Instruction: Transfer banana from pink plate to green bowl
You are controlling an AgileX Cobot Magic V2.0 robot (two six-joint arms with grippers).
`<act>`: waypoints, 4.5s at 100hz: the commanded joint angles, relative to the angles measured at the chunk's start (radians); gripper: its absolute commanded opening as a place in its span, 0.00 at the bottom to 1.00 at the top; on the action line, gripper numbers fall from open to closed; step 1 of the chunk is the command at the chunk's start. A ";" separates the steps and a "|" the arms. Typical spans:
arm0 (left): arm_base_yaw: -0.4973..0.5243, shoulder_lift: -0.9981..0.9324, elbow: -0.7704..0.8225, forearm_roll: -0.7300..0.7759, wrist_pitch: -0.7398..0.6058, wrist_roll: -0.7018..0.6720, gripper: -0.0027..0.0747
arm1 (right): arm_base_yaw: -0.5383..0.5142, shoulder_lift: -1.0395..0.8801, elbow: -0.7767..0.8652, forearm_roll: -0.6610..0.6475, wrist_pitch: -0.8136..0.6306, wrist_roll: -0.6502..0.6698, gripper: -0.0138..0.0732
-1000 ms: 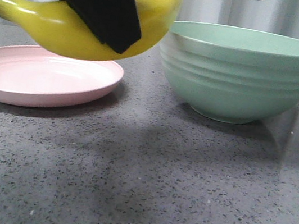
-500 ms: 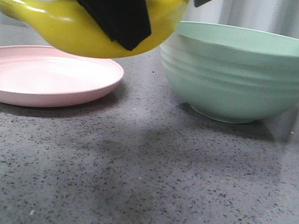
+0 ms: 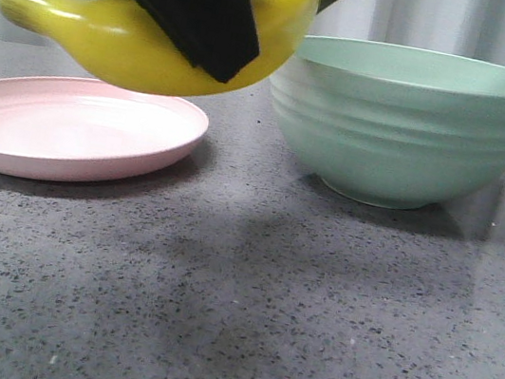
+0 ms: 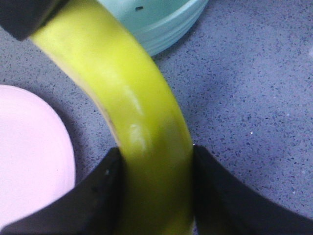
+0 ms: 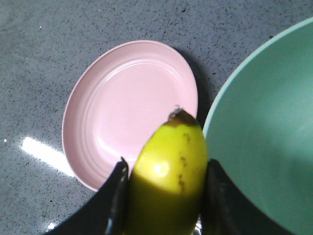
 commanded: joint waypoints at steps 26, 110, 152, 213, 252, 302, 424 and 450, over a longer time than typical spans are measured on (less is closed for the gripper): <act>-0.008 -0.051 -0.035 0.079 -0.037 0.027 0.58 | -0.054 -0.031 -0.058 -0.008 -0.110 -0.022 0.07; -0.008 -0.119 -0.051 0.081 -0.061 0.016 0.58 | -0.342 0.020 -0.092 -0.172 -0.139 -0.022 0.43; -0.008 -0.121 -0.051 0.077 -0.098 -0.018 0.58 | -0.342 0.026 -0.092 -0.209 -0.115 -0.022 0.50; -0.005 -0.344 0.003 0.121 -0.118 -0.076 0.01 | -0.341 -0.264 -0.069 -0.391 0.086 -0.053 0.07; -0.005 -0.652 0.343 0.171 -0.371 -0.180 0.01 | -0.341 -0.661 0.316 -0.391 -0.120 -0.076 0.07; -0.005 -1.041 0.743 0.181 -0.599 -0.185 0.01 | -0.341 -1.275 0.824 -0.393 -0.329 -0.076 0.07; 0.497 -1.072 0.864 -0.162 -0.707 0.169 0.01 | -0.341 -1.397 0.910 -0.393 -0.300 -0.076 0.07; 0.785 -1.107 0.921 -0.175 -0.748 0.223 0.01 | -0.341 -1.397 0.910 -0.393 -0.300 -0.076 0.07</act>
